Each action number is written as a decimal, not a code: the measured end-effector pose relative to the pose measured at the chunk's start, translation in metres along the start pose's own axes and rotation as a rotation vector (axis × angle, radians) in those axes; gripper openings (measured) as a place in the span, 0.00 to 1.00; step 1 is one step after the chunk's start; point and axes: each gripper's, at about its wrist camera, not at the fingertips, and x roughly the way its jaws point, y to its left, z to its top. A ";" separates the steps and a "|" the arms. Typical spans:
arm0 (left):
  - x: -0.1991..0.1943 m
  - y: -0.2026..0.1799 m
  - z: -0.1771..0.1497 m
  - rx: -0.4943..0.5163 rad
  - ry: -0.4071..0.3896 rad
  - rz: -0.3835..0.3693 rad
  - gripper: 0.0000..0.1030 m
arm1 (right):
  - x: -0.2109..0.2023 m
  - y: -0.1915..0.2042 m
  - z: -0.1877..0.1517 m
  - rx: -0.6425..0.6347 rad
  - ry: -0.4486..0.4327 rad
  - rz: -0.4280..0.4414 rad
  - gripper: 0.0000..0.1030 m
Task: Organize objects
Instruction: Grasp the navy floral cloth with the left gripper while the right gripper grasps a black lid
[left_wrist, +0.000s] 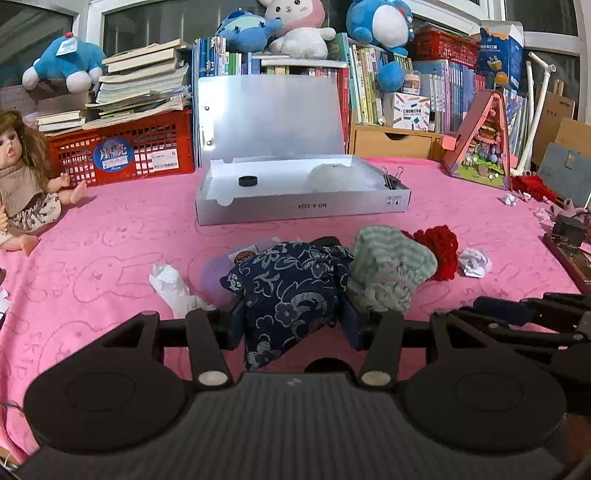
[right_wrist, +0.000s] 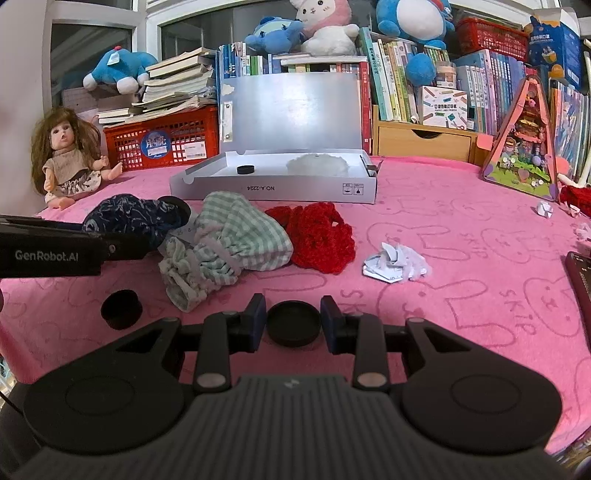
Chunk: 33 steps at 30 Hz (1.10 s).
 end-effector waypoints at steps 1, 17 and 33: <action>0.000 0.000 0.001 0.001 -0.004 -0.001 0.56 | 0.000 -0.001 0.000 0.003 0.001 -0.001 0.36; -0.005 0.002 0.006 -0.018 -0.007 -0.026 0.56 | 0.002 -0.002 0.000 0.014 0.011 -0.004 0.36; -0.010 0.001 0.012 -0.022 -0.018 -0.051 0.56 | -0.002 -0.003 0.005 0.020 -0.007 -0.007 0.36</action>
